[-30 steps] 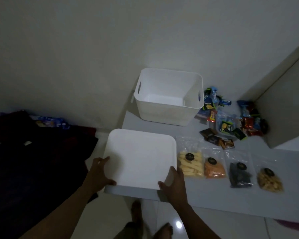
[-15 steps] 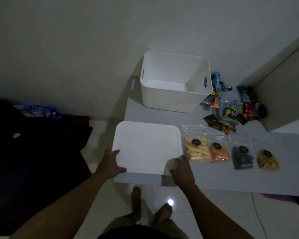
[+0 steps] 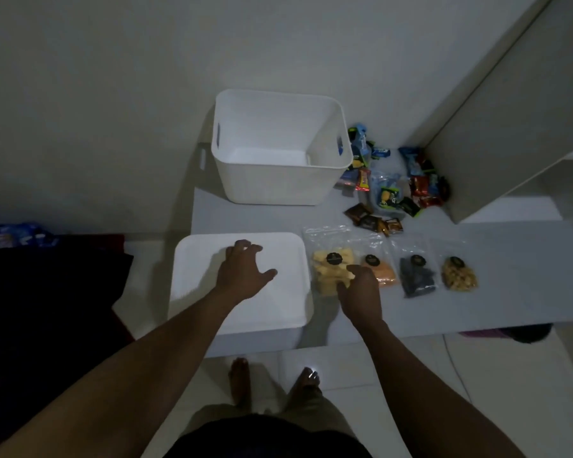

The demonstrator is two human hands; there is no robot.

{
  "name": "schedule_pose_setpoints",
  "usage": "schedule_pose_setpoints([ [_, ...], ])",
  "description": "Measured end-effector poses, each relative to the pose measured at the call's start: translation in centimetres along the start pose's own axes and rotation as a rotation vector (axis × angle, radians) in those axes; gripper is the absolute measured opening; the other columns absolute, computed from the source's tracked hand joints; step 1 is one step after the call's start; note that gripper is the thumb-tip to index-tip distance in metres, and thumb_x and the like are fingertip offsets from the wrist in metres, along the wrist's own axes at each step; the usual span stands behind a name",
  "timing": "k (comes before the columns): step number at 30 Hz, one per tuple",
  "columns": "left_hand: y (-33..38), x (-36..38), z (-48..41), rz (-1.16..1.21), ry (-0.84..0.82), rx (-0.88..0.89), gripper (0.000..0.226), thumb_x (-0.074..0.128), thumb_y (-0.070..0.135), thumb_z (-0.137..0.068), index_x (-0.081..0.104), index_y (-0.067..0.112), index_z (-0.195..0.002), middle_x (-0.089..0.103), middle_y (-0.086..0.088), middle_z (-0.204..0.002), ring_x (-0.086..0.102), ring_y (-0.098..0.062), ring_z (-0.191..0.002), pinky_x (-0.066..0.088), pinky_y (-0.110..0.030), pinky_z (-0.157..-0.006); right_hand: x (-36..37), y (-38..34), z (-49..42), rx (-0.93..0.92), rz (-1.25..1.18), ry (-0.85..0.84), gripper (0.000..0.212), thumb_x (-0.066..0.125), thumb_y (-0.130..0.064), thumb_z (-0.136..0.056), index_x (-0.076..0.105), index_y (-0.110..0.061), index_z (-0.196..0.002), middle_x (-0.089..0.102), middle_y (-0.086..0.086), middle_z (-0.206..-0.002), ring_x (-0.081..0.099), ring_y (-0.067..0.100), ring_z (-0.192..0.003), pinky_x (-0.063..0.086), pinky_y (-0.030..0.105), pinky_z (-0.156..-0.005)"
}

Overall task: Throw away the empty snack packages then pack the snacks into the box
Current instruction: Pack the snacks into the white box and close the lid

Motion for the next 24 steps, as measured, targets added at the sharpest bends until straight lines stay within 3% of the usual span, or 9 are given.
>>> schedule_pose_setpoints([
  [3, 5.1, 2.5, -1.0, -0.016, -0.078, 0.072, 0.073, 0.076, 0.048, -0.078, 0.049, 0.017, -0.139, 0.042, -0.006, -0.145, 0.038, -0.027, -0.133, 0.042, -0.041, -0.105, -4.5, 0.4, 0.3, 0.045, -0.044, 0.056, 0.016, 0.061, -0.006, -0.082, 0.068, -0.001, -0.095, 0.068, 0.013, -0.095, 0.066, 0.030, -0.088, 0.049, 0.024, -0.067],
  [5, 8.0, 4.3, -1.8, -0.061, -0.141, 0.096, 0.077, 0.074, 0.052, -0.078, 0.045, 0.019, -0.142, 0.042, -0.006, -0.145, 0.039, -0.028, -0.133, 0.043, -0.044, -0.104, -7.0, 1.1, -0.2, 0.053, -0.070, 0.076, 0.013, 0.059, 0.001, -0.085, 0.069, 0.001, -0.093, 0.068, 0.018, -0.089, 0.067, 0.035, -0.084, 0.044, 0.025, -0.062],
  [7, 10.5, 6.5, -2.8, -0.113, -0.195, 0.082, 0.083, 0.072, 0.056, -0.077, 0.041, 0.019, -0.143, 0.042, -0.008, -0.145, 0.039, -0.030, -0.133, 0.044, -0.046, -0.101, -8.6, 2.8, -1.5, 0.087, -0.094, 0.051, 0.022, 0.060, 0.001, -0.089, 0.067, 0.007, -0.109, 0.069, 0.024, -0.103, 0.066, 0.037, -0.095, 0.045, 0.030, -0.072],
  [10, 13.6, 9.6, -3.9, -0.190, -0.204, 0.037, 0.085, 0.070, 0.060, -0.075, 0.039, 0.016, -0.142, 0.043, -0.011, -0.142, 0.040, -0.034, -0.130, 0.045, -0.047, -0.098, -9.8, 5.7, -4.1, 0.111, -0.066, -0.047, 0.042, 0.062, -0.007, -0.093, 0.055, 0.001, -0.133, 0.062, 0.021, -0.130, 0.059, 0.033, -0.120, 0.045, 0.030, -0.092],
  [14, 16.1, 13.4, -4.4, -0.259, -0.178, -0.068, 0.103, 0.066, 0.067, -0.074, 0.018, 0.020, -0.152, 0.032, -0.013, -0.151, 0.029, -0.040, -0.138, 0.035, -0.052, -0.107, -10.6, 7.3, -7.4, 0.008, -0.005, -0.260, 0.037, 0.062, -0.002, -0.089, 0.058, 0.005, -0.126, 0.064, 0.023, -0.125, 0.060, 0.035, -0.115, 0.046, 0.030, -0.089],
  [17, 17.5, 15.6, -4.6, -0.362, -0.171, -0.112, 0.111, 0.062, 0.073, -0.072, 0.004, 0.026, -0.154, 0.023, -0.012, -0.155, 0.025, -0.041, -0.139, 0.034, -0.056, -0.106, -10.0, 8.1, -9.6, -0.078, 0.084, -0.446, 0.059, 0.067, -0.020, -0.089, 0.046, -0.009, -0.143, 0.058, 0.018, -0.136, 0.057, 0.034, -0.122, 0.048, 0.039, -0.100],
  [20, 18.5, 17.0, -4.7, -0.386, -0.193, -0.161, 0.110, 0.066, 0.063, -0.075, -0.005, 0.033, -0.154, 0.013, -0.012, -0.157, 0.023, -0.046, -0.139, 0.037, -0.060, -0.100, -9.5, 8.0, -10.8, -0.206, 0.207, -0.570, 0.071, 0.069, -0.033, -0.089, 0.036, -0.012, -0.149, 0.054, 0.017, -0.139, 0.057, 0.035, -0.122, 0.045, 0.043, -0.105],
  [24, 19.0, 17.8, -4.9, -0.380, -0.169, -0.202, 0.099, 0.067, 0.030, -0.082, -0.001, 0.040, -0.153, 0.005, -0.012, -0.159, 0.028, -0.053, -0.134, 0.045, -0.065, -0.092, -8.9, 8.2, -12.1, -0.214, 0.170, -0.584, 0.090, 0.077, -0.034, -0.081, 0.027, -0.017, -0.154, 0.053, 0.021, -0.137, 0.054, 0.036, -0.125, 0.045, 0.045, -0.106],
])
Point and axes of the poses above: each hand's wrist, its own z-axis away from the middle knuckle, its own x-axis out of the palm, y = z × x, the point moved 3 cm from there along -z, towards the middle knuckle
